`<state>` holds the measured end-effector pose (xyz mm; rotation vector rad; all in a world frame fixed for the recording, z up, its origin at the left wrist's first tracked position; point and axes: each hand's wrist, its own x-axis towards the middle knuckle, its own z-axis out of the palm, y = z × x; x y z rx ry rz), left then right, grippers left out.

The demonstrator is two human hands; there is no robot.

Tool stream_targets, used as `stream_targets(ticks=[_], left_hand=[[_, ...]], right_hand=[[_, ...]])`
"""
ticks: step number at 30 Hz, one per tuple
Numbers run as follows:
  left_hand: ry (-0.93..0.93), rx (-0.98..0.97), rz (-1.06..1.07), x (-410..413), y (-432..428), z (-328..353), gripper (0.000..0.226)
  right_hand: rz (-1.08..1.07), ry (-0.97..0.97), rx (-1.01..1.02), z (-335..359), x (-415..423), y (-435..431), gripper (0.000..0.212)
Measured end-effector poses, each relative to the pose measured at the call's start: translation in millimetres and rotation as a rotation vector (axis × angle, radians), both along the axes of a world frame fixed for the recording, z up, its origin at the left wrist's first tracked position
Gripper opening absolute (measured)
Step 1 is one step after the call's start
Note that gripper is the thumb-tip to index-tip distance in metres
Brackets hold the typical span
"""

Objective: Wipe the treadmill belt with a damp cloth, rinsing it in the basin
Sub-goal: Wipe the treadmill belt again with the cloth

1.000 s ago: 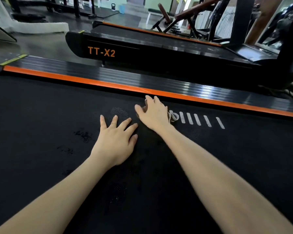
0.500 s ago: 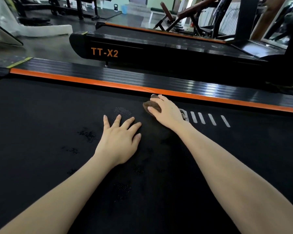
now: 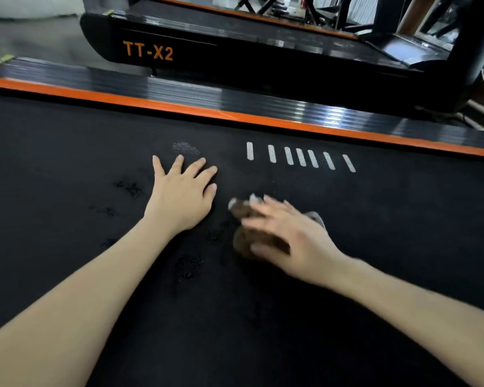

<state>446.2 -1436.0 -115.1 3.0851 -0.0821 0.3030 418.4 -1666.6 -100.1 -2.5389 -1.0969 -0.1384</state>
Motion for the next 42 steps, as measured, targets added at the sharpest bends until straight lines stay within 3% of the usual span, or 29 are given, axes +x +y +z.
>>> stream_targets(ticks=[4,7,16,19,25,27,29,32,36,39,42], left_hand=[[0.030,0.012,0.009,1.6,0.9,-0.2,0.050],[0.031,0.002,0.008,4.1,1.9,1.1,0.049],[0.020,-0.006,0.010,4.3,1.8,0.7,0.048],[0.050,-0.006,0.007,3.1,1.5,2.4,0.048],[0.059,-0.266,0.041,-26.6,12.1,25.6,0.045],[0.061,-0.206,0.000,-56.7,20.0,35.6,0.045],[0.065,-0.116,-0.044,-91.9,30.7,38.0,0.049],[0.051,-0.018,-0.065,-137.6,49.7,30.5,0.073],[0.089,-0.014,-0.015,-169.0,68.1,12.5,0.076],[0.087,-0.058,0.026,-175.4,70.6,4.5,0.078],[0.074,-0.049,0.040,-175.9,71.0,1.7,0.080]], right_hand=[[-0.299,0.007,-0.027,-5.0,99.0,44.8,0.043],[-0.384,0.007,-0.004,-8.1,119.7,54.1,0.041],[-0.022,0.059,0.068,-5.7,-67.5,-10.4,0.047],[0.052,0.045,0.046,-5.2,-71.4,-16.1,0.045],[-0.389,0.038,0.029,-5.0,23.9,33.9,0.042],[-0.419,0.055,0.003,-7.2,30.8,38.9,0.039],[-0.370,0.072,0.012,-6.4,12.9,38.8,0.039],[-0.186,0.077,0.054,-4.4,-54.4,29.3,0.051],[0.133,0.108,-0.011,-0.9,-159.5,-0.4,0.050],[0.244,0.048,-0.098,0.2,-171.2,-12.5,0.048],[0.216,0.010,-0.064,-2.4,-141.3,7.9,0.049]])
